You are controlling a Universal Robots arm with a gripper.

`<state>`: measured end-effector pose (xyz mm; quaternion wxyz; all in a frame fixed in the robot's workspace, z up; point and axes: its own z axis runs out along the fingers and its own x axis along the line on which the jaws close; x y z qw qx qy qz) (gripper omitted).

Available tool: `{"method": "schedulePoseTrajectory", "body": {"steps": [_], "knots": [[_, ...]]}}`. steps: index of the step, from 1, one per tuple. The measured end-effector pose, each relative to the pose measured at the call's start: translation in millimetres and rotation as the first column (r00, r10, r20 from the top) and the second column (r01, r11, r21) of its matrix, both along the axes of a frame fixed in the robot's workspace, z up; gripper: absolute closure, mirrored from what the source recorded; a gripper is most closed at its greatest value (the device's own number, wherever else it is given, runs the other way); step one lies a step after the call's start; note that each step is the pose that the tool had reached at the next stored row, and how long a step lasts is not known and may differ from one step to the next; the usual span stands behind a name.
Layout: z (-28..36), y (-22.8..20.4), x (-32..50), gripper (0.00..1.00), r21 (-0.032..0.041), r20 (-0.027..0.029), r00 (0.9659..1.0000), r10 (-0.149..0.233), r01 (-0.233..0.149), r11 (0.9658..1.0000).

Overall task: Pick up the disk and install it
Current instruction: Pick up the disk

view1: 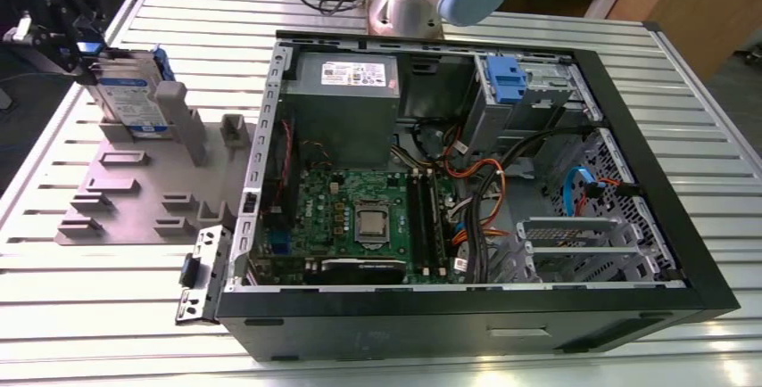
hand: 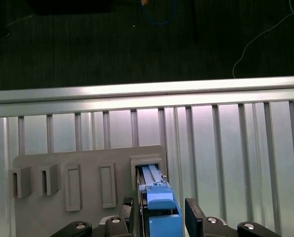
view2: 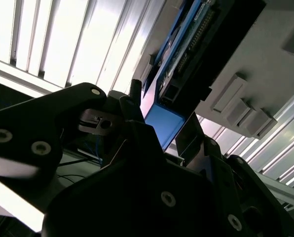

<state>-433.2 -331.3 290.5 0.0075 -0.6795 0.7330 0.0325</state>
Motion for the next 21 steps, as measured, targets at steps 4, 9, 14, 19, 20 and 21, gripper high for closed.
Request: {"method": "schedulePoseTrajectory", "body": {"steps": [4, 9, 14, 19, 20, 21], "knots": [[-0.5, 0.0, 0.0, 0.47, -0.0001, -0.0003, 1.0000, 0.000, 0.000, 1.0000], [-0.7, 0.0, 0.0, 0.55, 0.0000, -0.0001, 1.0000, 0.000, 0.000, 1.0000], [-0.9, 0.0, 0.0, 0.55, -0.0002, -0.0001, 1.0000, 0.000, 0.000, 1.0000], [-1.0, -1.3, 0.0, 0.55, -0.0030, 0.0000, 1.0000, 0.000, 0.000, 1.0000], [-1.0, -1.4, 0.0, 0.55, -0.0038, -0.0001, 1.0000, 0.000, 0.000, 1.0000], [-1.0, -1.5, 0.0, 0.55, -0.0049, -0.0002, 1.0000, 0.000, 0.000, 1.0000]]}}
